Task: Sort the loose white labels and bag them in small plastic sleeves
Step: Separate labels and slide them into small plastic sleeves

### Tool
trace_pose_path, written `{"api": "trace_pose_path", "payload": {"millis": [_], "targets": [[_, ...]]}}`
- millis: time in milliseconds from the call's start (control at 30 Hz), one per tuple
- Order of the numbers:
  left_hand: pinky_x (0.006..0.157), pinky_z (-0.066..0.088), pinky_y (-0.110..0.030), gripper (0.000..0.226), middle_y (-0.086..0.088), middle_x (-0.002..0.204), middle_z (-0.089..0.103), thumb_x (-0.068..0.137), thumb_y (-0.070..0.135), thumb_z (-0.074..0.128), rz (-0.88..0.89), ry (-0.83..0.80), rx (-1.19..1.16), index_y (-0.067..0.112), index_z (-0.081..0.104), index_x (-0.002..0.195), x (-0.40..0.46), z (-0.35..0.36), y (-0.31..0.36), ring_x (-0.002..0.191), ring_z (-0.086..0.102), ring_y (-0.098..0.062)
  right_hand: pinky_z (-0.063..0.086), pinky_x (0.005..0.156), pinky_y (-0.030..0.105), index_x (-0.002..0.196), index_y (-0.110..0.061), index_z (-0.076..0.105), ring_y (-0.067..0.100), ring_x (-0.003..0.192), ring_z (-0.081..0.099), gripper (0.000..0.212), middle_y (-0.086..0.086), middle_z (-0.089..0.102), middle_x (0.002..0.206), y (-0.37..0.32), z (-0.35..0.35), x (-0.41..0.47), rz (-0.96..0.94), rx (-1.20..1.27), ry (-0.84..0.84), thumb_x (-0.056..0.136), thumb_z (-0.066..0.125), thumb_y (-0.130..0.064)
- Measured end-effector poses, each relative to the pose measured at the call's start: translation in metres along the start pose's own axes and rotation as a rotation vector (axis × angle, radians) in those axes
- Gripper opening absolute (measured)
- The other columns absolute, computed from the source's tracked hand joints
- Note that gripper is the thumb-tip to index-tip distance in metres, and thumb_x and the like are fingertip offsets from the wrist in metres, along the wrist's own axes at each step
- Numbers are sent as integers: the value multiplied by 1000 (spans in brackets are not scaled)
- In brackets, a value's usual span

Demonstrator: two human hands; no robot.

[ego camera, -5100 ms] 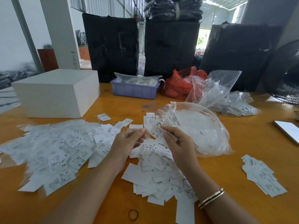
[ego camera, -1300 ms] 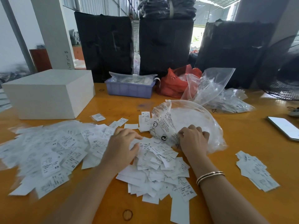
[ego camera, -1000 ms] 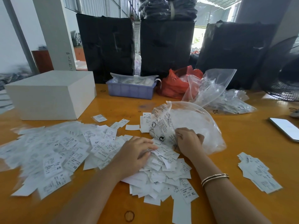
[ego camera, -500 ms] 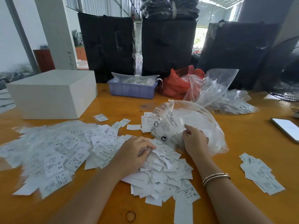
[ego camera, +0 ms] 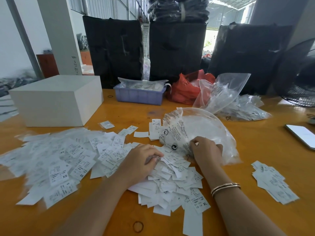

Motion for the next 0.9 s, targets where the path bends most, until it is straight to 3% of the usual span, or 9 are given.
{"api": "trace_pose_path", "payload": {"millis": [133,233,333,400,467,533,700,833,900], "targets": [[84,30,-4,22,21,104,55,94,16,56,-10,10,-20,25,68,109,0,-1,1,105,46,2,18,82,29,93,-22,66,16,97,50,16,-6,57,100,0,-14,-1,-48,179,199,93,51,-26],[84,33,0,24,19,109,59,95,16,54,-66,69,-162,31,66,110,2,-5,-1,105,49,6,23,83,24,87,-21,61,9,91,53,7,-13,58,90,-10,-28,-10,-164,523,297,92,57,-19],[84,38,-3,30,29,117,52,95,28,53,-133,67,-344,49,48,116,4,-8,-1,109,47,14,37,72,10,82,-22,59,-1,77,54,15,-9,62,82,-32,-31,-26,-344,795,123,91,59,-10],[86,42,-8,42,33,124,44,90,41,54,-182,17,-453,48,37,128,5,-5,-1,114,45,16,40,68,11,80,-19,61,0,73,54,17,-3,63,80,-46,-26,-37,-442,838,-50,90,57,-5],[84,44,-8,58,34,123,45,80,51,54,-231,-27,-582,44,33,134,5,-2,-1,112,46,18,46,69,24,79,-17,62,13,75,57,19,3,63,79,-54,-19,-43,-456,920,-219,92,55,-5],[82,48,-12,52,24,113,61,76,51,59,-287,-44,-720,40,46,125,3,0,-3,106,56,10,48,78,43,79,-17,63,31,82,59,19,7,65,81,-54,-15,-44,-428,965,-319,93,54,-8],[59,49,-13,9,7,74,71,84,17,69,-346,104,-778,25,71,88,2,-7,-13,66,61,0,48,81,48,83,-27,64,28,83,60,18,-1,67,81,-52,-8,-44,-439,866,-308,93,54,-16],[66,49,-16,6,4,83,73,88,16,63,-417,180,-860,18,69,87,2,-9,-22,79,65,-6,41,78,14,105,-41,61,-5,91,54,32,-22,64,93,-47,-3,-40,-515,565,-405,90,50,-14],[69,49,-19,5,2,87,74,90,13,61,-425,195,-912,14,66,88,3,-9,-24,85,68,-8,35,87,15,122,-33,59,-5,100,46,42,-19,59,111,-45,6,-40,-609,243,-493,85,50,-15]]}}
Point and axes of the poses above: each hand's wrist, its own x-axis towards the middle knuckle, its own z-axis out of the palm, y = z × x, the point moved 6 cm from there along x, towards the middle knuckle
